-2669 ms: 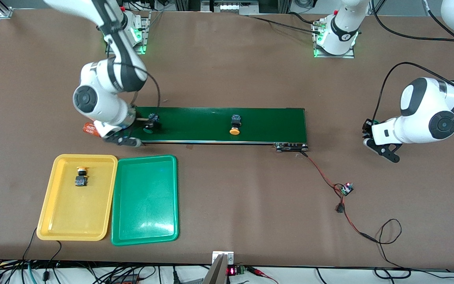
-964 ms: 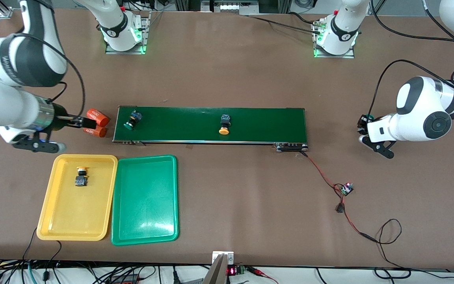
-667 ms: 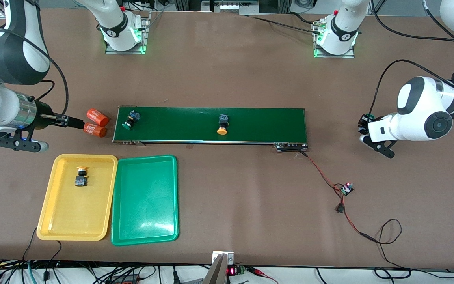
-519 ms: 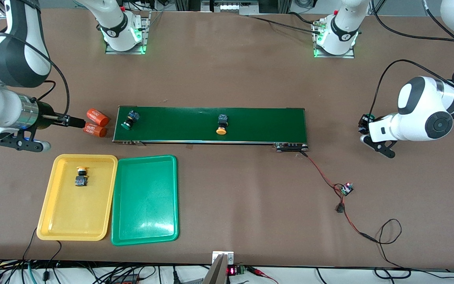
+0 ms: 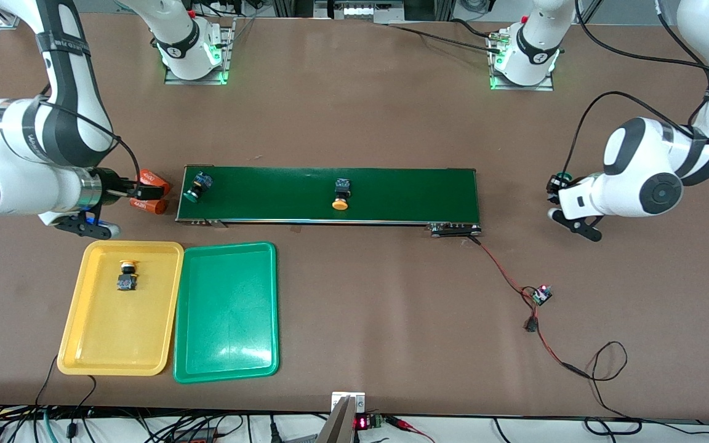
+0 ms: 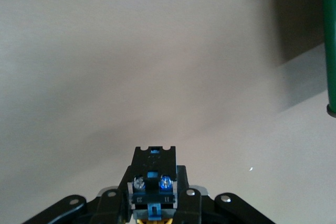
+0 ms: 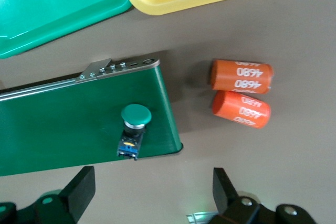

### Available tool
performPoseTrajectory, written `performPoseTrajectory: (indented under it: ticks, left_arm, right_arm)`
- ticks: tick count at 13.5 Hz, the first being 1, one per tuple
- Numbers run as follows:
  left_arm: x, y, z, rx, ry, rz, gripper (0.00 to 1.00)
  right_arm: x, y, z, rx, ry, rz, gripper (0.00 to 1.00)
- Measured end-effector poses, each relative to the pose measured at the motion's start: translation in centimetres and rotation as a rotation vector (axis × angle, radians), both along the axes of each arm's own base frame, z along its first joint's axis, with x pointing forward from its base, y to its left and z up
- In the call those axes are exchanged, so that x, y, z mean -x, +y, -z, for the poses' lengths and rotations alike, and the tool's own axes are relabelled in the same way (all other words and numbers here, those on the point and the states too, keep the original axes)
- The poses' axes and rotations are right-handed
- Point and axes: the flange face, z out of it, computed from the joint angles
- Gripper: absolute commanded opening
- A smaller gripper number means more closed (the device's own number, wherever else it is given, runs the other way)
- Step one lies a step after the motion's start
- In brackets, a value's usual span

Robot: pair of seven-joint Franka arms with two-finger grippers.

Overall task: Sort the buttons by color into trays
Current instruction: 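Grasp the green-capped button at the conveyor start with the right gripper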

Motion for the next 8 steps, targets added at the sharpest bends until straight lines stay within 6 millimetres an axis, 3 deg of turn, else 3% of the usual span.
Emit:
performPoseTrajectory:
  ticks: [3, 8]
  left_arm:
    - [0.8, -1.0, 0.8, 0.002, -0.005, 0.001, 0.00]
    - [1.5, -0.8, 1.9, 0.013, -0.024, -0.007, 0.00]
  right_arm:
    - [0.6, 0.8, 3.3, -0.020, 0.011, 0.015, 0.99]
    - [1.3, 2.3, 7.8, -0.034, -0.002, 0.034, 0.99]
